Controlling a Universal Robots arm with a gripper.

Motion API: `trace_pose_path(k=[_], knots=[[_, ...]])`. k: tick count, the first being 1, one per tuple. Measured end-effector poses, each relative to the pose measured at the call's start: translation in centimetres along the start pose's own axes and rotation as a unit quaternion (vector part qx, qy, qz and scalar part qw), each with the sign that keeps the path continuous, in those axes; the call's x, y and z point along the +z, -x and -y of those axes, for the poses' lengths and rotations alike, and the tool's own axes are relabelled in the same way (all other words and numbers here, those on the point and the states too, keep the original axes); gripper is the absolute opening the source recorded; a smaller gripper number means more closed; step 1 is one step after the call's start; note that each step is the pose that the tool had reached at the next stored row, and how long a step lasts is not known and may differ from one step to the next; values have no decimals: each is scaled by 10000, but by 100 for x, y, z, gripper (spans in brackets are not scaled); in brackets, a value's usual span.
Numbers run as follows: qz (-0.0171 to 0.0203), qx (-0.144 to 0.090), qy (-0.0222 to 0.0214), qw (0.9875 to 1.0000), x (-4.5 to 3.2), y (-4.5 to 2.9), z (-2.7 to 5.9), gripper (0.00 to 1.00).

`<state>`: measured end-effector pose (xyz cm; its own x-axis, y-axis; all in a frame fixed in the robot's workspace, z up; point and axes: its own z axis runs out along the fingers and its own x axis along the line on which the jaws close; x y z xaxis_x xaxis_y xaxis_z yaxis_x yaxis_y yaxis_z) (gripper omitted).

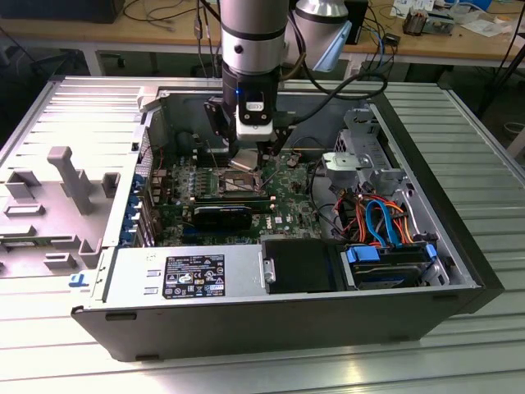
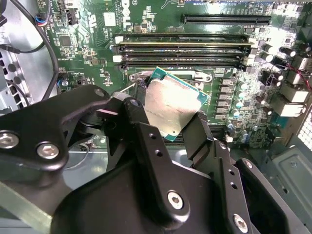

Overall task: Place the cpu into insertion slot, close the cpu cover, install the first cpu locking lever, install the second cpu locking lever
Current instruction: 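Place the cpu into insertion slot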

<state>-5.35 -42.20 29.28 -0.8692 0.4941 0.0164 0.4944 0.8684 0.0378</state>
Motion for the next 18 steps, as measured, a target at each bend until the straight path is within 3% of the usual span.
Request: trace_pose_path(k=[18], knots=[[13,319,3,9995,9,0,0,54]])
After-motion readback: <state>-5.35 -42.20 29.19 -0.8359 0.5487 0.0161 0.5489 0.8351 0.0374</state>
